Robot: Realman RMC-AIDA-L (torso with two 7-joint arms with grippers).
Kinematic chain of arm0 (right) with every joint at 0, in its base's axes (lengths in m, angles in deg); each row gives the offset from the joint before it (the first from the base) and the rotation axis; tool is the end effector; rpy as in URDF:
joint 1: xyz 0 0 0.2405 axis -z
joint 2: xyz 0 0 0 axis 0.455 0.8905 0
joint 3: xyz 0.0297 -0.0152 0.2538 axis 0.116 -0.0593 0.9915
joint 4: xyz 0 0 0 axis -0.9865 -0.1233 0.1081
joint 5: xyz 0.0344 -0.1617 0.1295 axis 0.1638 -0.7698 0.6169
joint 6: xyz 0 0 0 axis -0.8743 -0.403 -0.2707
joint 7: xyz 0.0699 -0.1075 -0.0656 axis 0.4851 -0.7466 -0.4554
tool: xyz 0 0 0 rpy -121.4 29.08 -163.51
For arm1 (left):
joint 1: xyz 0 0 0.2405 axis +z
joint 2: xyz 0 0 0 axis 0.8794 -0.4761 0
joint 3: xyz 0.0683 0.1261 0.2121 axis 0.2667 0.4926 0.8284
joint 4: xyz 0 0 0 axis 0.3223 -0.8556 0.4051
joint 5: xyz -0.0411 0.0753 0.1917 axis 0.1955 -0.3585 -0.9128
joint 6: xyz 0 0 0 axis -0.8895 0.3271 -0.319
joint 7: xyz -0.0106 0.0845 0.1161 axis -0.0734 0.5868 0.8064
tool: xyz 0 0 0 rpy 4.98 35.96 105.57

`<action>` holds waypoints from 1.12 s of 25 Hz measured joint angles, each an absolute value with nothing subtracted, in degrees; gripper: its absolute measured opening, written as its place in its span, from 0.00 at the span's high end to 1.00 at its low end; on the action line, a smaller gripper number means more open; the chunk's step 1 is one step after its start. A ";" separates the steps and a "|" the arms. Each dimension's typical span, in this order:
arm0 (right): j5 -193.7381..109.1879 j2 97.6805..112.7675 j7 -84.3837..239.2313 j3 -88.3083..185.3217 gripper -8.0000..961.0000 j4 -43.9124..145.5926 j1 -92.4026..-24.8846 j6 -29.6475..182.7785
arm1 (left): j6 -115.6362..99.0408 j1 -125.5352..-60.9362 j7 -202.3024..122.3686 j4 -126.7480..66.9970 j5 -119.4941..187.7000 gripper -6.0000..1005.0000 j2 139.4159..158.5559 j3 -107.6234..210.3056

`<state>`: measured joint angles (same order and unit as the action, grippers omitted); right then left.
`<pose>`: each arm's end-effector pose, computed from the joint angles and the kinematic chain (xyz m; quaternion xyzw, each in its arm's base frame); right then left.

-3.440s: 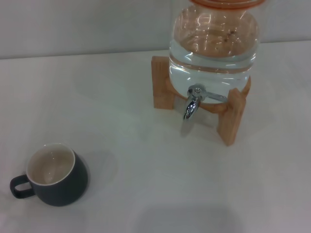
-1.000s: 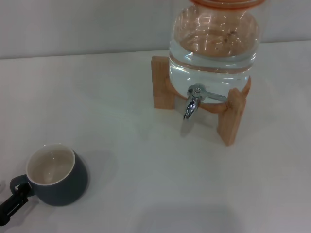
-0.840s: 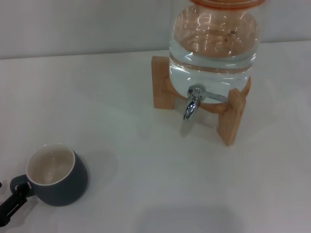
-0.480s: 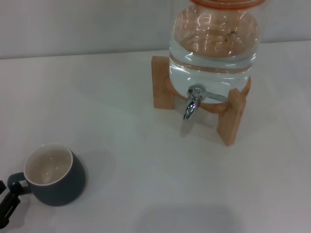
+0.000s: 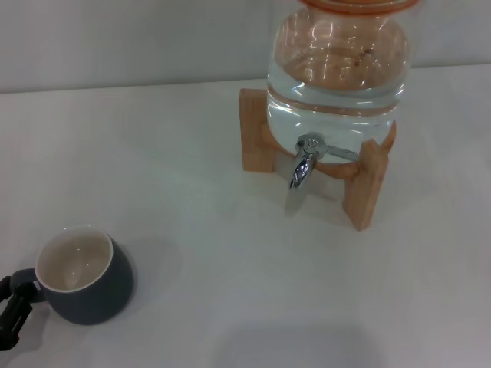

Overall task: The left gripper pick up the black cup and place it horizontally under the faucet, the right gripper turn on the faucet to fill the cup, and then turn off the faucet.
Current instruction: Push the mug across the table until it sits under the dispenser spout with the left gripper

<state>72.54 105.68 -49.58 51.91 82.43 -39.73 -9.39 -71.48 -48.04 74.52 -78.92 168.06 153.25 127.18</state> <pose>0.4181 0.2470 0.2048 -0.6075 0.2309 0.3194 0.6896 -0.3711 0.1968 -0.0005 -0.7724 -0.3991 -0.2581 0.4213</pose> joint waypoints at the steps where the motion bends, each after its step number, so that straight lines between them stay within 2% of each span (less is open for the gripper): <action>1: 72.58 105.70 -49.58 51.90 0.18 82.43 -39.71 -9.41 | -71.39 -48.43 74.38 -78.51 167.91 0.69 153.22 127.17; 13: 72.44 105.80 -49.77 51.90 0.18 82.43 -40.08 -9.00 | -71.91 -48.80 75.32 -78.40 165.80 0.70 153.16 127.18; 18: 72.44 105.82 -49.77 51.90 0.18 82.43 -40.12 -8.99 | -72.17 -48.91 74.97 -78.65 166.12 0.81 153.24 126.16; 20: 72.44 105.89 -49.77 51.90 0.18 82.43 -40.11 -8.99 | -72.48 -49.12 74.94 -78.82 166.36 0.81 153.24 125.61; 28: 72.47 106.24 -49.97 51.90 0.18 82.43 -40.44 -8.99 | -74.32 -53.52 74.73 -78.96 164.81 0.81 152.99 125.53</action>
